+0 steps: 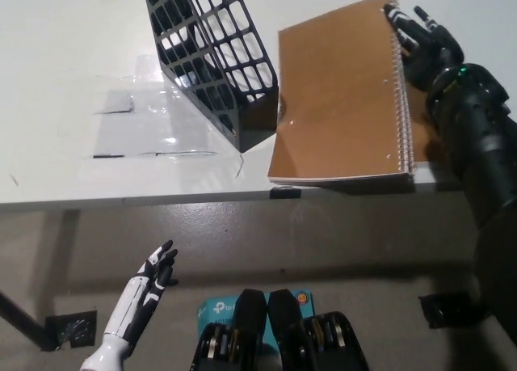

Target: Use the right hand to pick up a book from the book holder on the left side and put it on another book on the right side

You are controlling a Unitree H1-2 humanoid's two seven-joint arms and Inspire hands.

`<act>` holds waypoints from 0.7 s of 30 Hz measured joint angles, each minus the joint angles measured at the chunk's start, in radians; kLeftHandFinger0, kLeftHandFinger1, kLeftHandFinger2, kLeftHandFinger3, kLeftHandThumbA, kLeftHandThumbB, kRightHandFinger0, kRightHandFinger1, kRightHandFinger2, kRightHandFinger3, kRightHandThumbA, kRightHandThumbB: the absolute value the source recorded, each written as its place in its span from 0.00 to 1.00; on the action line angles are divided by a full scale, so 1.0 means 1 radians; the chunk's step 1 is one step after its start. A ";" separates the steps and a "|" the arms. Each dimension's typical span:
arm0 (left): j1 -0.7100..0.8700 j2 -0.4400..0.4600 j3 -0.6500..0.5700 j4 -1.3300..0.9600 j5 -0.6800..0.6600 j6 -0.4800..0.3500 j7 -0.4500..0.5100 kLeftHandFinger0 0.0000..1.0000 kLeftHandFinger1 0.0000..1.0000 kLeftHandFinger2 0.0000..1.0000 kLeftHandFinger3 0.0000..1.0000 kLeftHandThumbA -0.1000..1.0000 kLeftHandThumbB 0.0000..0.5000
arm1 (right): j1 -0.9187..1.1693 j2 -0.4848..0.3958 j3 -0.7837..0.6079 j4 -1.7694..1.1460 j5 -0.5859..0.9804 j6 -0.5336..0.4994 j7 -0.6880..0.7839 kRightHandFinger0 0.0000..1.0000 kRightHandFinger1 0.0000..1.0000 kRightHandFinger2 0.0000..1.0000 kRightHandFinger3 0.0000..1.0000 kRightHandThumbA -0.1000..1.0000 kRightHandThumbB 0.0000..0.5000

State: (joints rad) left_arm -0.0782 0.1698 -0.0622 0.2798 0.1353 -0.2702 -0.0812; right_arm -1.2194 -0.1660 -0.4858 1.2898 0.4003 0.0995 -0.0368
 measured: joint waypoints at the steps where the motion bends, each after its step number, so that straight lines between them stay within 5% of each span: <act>1: 0.000 0.000 0.000 0.000 0.000 0.000 0.000 0.84 0.97 0.94 0.97 0.99 0.28 | -0.002 -0.006 0.003 0.006 -0.002 -0.004 0.000 0.00 0.42 0.88 1.00 0.00 0.19; 5: 0.000 0.000 0.000 0.000 0.000 0.000 0.000 0.83 0.97 0.94 0.97 0.99 0.29 | -0.034 -0.053 0.017 0.036 -0.009 -0.023 -0.007 0.00 0.38 0.82 0.96 0.00 0.17; 13: 0.000 0.000 0.000 0.000 0.000 0.000 0.000 0.84 0.96 0.95 0.97 1.00 0.29 | -0.104 -0.120 0.043 0.064 -0.026 -0.039 -0.015 0.00 0.45 0.89 1.00 0.00 0.21; 18: 0.000 0.000 0.001 0.000 0.001 0.000 0.000 0.82 0.96 0.94 0.97 1.00 0.29 | -0.125 -0.136 0.071 0.066 -0.035 -0.041 -0.015 0.00 0.37 0.90 1.00 0.00 0.31; 19: 0.000 0.000 0.001 0.000 0.001 0.000 0.000 0.82 0.96 0.94 0.97 1.00 0.29 | -0.126 -0.138 0.077 0.068 -0.037 -0.040 -0.015 0.00 0.34 0.88 0.86 0.00 0.28; 21: 0.000 0.000 0.001 0.000 0.001 0.000 0.000 0.82 0.96 0.95 0.97 1.00 0.29 | -0.126 -0.139 0.100 0.072 -0.048 -0.040 -0.015 0.00 0.39 0.91 0.90 0.00 0.26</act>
State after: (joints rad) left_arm -0.0781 0.1697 -0.0617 0.2798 0.1359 -0.2703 -0.0809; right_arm -1.3456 -0.3053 -0.3857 1.3621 0.3528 0.0592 -0.0518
